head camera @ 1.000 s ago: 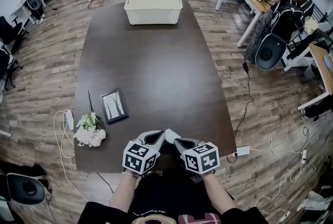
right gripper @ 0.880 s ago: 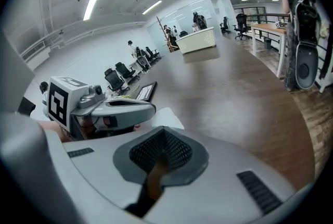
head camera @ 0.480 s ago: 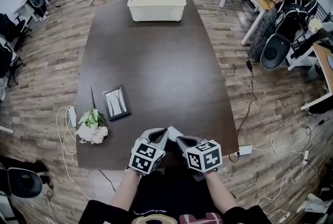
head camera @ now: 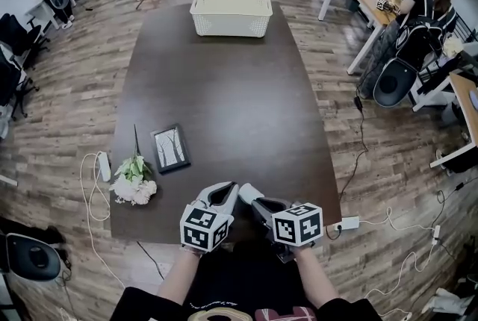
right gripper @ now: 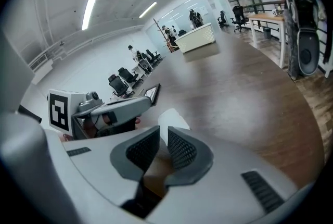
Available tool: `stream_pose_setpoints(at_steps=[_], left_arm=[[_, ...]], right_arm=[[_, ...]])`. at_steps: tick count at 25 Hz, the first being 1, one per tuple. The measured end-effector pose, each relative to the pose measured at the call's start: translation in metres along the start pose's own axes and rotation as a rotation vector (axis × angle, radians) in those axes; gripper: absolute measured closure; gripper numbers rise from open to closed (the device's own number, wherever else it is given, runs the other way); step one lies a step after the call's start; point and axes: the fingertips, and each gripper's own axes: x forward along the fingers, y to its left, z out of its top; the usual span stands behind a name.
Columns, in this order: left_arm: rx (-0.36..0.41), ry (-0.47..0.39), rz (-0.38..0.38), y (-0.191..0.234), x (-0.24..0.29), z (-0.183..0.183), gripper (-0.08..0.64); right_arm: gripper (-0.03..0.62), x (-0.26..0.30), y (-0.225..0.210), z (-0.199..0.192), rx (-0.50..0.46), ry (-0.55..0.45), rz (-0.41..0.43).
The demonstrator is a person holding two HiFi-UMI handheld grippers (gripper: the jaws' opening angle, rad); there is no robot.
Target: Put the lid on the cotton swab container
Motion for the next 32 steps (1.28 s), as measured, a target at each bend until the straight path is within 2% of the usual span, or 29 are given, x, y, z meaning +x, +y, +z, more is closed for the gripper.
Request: stream_pose_setpoints(at_steps=[2, 10, 15, 20, 23, 27, 32], left_arm=[[-0.017, -0.033, 0.005, 0.003, -0.009, 0.009, 0.551], [0.057, -0.066, 0.022, -0.011, -0.058, 0.008, 0.552], [0.079, -0.088, 0.012, -0.027, -0.08, 0.003, 0.552], [0.087, -0.133, 0.034, -0.04, -0.101, 0.002, 0.552], [0.081, -0.153, 0.053, -0.046, -0.11, -0.005, 0.552], [0.103, -0.142, 0.024, -0.055, -0.116, -0.019, 0.552], [0.139, -0.138, 0.066, -0.059, -0.126, -0.031, 0.552]], right_arm=[[0.532, -0.005, 0.005, 0.005, -0.011, -0.038, -0.001], [0.518, -0.031, 0.029, 0.024, -0.142, -0.214, -0.026], [0.511, -0.045, 0.044, 0.025, -0.262, -0.304, -0.095], [0.524, -0.066, 0.055, 0.018, -0.318, -0.409, -0.207], [0.539, -0.071, 0.061, 0.006, -0.331, -0.432, -0.248], [0.568, -0.067, 0.062, -0.015, -0.31, -0.432, -0.296], [0.583, -0.069, 0.062, -0.036, -0.342, -0.411, -0.374]])
